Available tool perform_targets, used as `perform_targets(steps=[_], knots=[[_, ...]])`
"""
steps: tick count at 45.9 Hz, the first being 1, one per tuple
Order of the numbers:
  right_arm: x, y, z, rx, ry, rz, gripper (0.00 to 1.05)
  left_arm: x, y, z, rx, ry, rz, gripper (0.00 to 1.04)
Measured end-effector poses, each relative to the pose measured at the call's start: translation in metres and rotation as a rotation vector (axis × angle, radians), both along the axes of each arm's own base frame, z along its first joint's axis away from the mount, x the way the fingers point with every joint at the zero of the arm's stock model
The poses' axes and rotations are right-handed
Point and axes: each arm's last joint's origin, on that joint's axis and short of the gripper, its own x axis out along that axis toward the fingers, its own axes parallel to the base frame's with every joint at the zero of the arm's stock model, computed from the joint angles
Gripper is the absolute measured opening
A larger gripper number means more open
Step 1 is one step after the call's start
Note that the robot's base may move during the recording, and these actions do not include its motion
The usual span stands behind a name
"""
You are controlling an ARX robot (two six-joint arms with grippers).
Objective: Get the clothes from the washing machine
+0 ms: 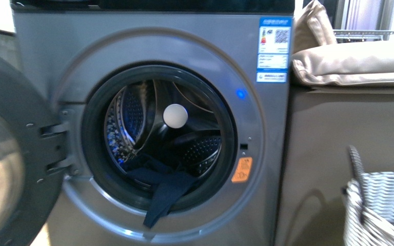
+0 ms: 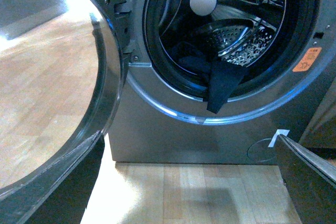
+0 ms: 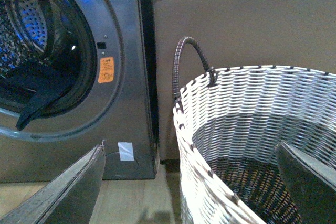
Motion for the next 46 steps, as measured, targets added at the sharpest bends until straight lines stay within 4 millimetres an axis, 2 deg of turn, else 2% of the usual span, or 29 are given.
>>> perform_targets(steps=[21, 27, 29, 35, 42, 46], knots=[[0.000, 0.000, 0.000, 0.000, 0.000, 0.000, 0.97, 0.000, 0.000, 0.000, 0.000, 0.001, 0.000, 0.98], [0.000, 0.000, 0.000, 0.000, 0.000, 0.000, 0.97, 0.002, 0.000, 0.001, -0.193, 0.099, -0.212, 0.98], [0.000, 0.000, 0.000, 0.000, 0.000, 0.000, 0.97, 0.002, 0.001, 0.006, -0.228, 0.094, -0.235, 0.98], [0.000, 0.000, 0.000, 0.000, 0.000, 0.000, 0.97, 0.013, 0.003, 0.046, -0.249, -0.014, -0.254, 0.98], [0.000, 0.000, 0.000, 0.000, 0.000, 0.000, 0.97, 0.037, -0.004, 0.062, -0.227, -0.029, -0.274, 0.98], [0.000, 0.000, 0.000, 0.000, 0.000, 0.000, 0.97, 0.059, -0.014, 0.069, -0.186, -0.040, -0.292, 0.98]])
